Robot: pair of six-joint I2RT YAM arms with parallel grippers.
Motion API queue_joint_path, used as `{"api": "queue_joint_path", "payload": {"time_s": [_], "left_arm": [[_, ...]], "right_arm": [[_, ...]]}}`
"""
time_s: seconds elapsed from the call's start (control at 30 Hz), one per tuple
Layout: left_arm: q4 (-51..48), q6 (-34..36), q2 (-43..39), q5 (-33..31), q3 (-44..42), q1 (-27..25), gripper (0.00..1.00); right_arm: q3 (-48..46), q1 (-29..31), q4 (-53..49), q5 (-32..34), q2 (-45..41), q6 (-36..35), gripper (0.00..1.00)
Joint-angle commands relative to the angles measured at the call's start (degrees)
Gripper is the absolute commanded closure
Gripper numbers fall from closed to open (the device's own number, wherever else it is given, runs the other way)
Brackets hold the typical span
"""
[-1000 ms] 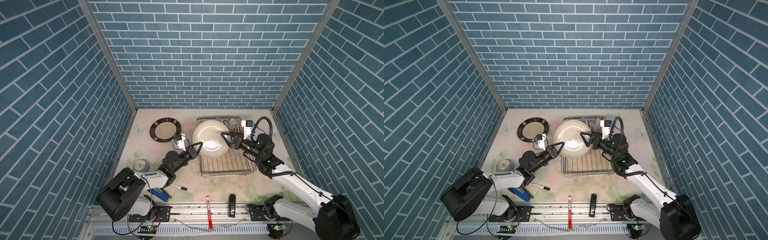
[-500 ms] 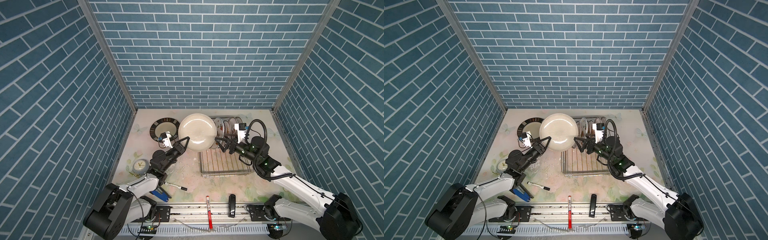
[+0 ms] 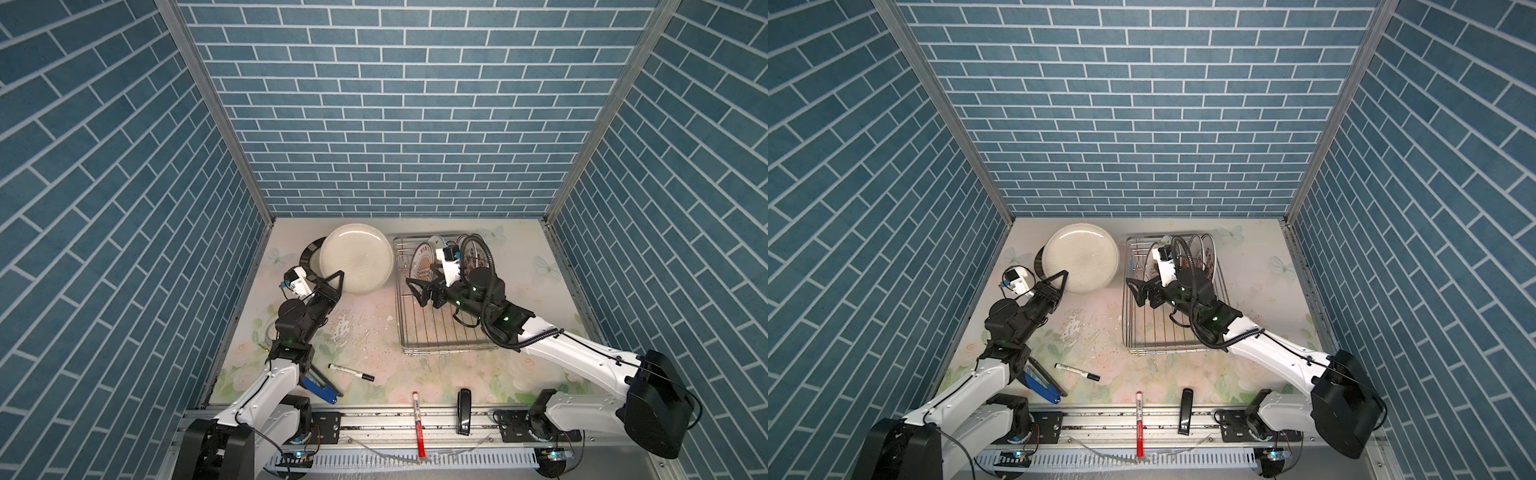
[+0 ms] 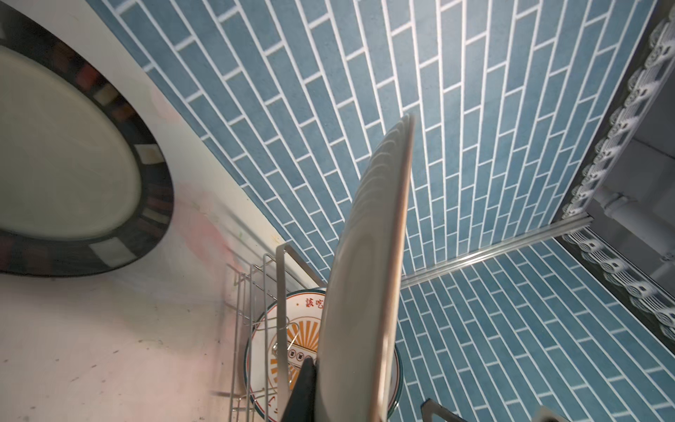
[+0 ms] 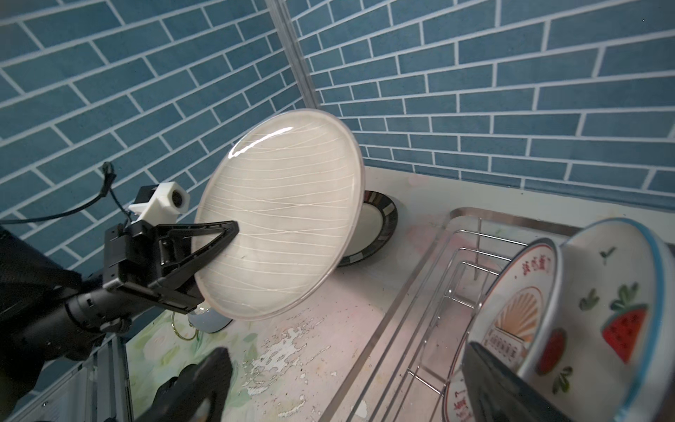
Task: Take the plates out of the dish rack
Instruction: 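Carry the large white plate away from the rack toward the table, then lower the large white plate onto the dark-rimmed plate with the right gripper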
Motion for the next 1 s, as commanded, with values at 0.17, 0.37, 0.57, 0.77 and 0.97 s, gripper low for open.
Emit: {"api": "queue_joint_path", "payload": {"time_s": [0.17, 0.37, 0.57, 0.77, 0.97], "left_arm": [[6.84, -1.69, 4.21, 0.38, 2.66, 6.80, 1.00], [5.81, -0.49, 8.85, -0.97, 4.84, 9.70, 1.00], [8.72, -1.16, 16.91, -0.27, 7.72, 12.90, 1.00], [11.50, -0.56, 24.87, -1.70, 10.89, 13.13, 1.00], [10.82, 0.60, 31.26, -2.82, 14.83, 13.13, 1.00]], "right_arm": [[12.65, 3.57, -2.73, 5.57, 11.43, -9.51, 0.01], [24.81, 3.64, -7.60, 0.40, 23.12, -9.63, 0.06], [34.19, 4.21, -9.21, 2.86, 32.41, -12.73, 0.03], [43.90, 4.26, -15.19, 0.02, 40.14, -14.48, 0.02], [50.62, 4.24, -16.54, -2.76, 46.20, -13.50, 0.02]]}}
